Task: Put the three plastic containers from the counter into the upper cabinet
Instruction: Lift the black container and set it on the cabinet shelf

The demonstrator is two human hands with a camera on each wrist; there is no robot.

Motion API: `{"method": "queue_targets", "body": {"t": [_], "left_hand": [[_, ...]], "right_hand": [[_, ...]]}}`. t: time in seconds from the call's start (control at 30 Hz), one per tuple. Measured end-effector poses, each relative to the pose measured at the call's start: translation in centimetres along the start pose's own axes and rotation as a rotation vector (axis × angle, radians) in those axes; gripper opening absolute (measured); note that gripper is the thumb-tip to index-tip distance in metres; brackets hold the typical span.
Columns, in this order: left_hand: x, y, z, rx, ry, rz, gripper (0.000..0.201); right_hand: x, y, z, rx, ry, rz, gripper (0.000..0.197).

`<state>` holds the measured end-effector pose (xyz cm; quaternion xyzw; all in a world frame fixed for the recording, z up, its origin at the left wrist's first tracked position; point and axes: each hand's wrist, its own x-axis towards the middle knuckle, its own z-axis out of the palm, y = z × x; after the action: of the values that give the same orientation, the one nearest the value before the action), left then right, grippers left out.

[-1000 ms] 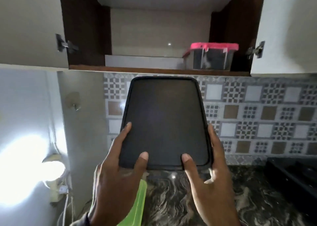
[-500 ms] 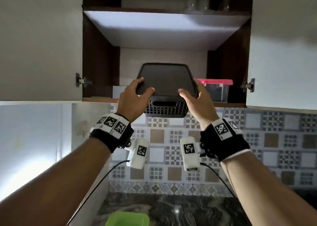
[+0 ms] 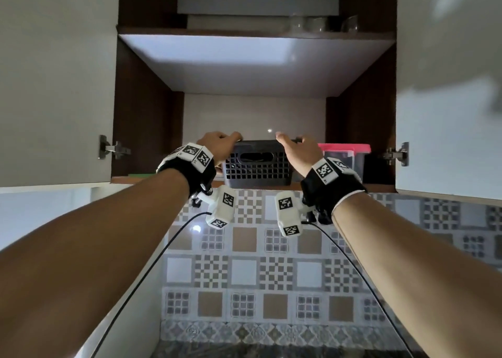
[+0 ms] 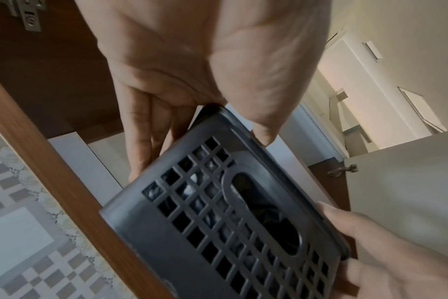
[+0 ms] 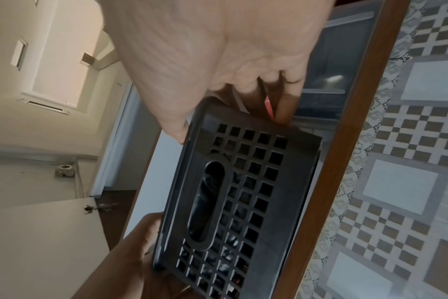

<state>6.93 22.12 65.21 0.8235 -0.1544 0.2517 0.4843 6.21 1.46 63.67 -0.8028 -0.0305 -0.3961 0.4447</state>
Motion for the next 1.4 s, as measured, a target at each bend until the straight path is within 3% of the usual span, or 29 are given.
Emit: {"method": "queue_targets", "body": {"t": [0.23,0.3,0.5,0.6,0.8,1.0,1.17,1.23,1.4], "left_hand": [[2.5,-1.7,2.0,0.068,0.019,0.05,0.084],[3.2,-2.4,2.6,0.08,0.025,0.073,0.095],[4.6,-3.2,3.6,0.253,0.048,0.086,0.054],[5.4,-3.5,4.2,0.304,0.03,0.046,0.061],[5.0,-4.2,3.7,0.387,0.113,0.057,0.079],[-1.3,-6.6,1.4,0.238,0.252,0.223,0.067],[-9.7,-11.0,0.6,0.055,0.231,0.268,0.057],[-13.2,-13.9,0.9,0.019,0.215,0.251,0.054],[-23.3,-24.7,2.0,0.042,0.065,0.033,0.056]], "right_hand": [[3.3,2.2,1.4,-0.043,0.009,-0.08,0.049],[3.8,2.6,1.4,-0.079,-0.016,-0.089,0.057],[4.7,3.4,2.0,-0.242,-0.036,-0.099,0.043],[5.1,3.8,2.6,-0.242,-0.047,-0.08,0.042],[3.6,4.0,2.5,-0.229,-0.001,-0.087,0.06],[-4.1,4.4,1.3,-0.192,0.04,-0.26,0.059],[-13.5,6.9,3.6,-0.095,0.076,-0.356,0.065],[-17.9,8.4,5.1,-0.06,0.048,-0.346,0.065],[-30.8,13.7,11.0,0.023,-0.141,-0.144,0.061]]}}
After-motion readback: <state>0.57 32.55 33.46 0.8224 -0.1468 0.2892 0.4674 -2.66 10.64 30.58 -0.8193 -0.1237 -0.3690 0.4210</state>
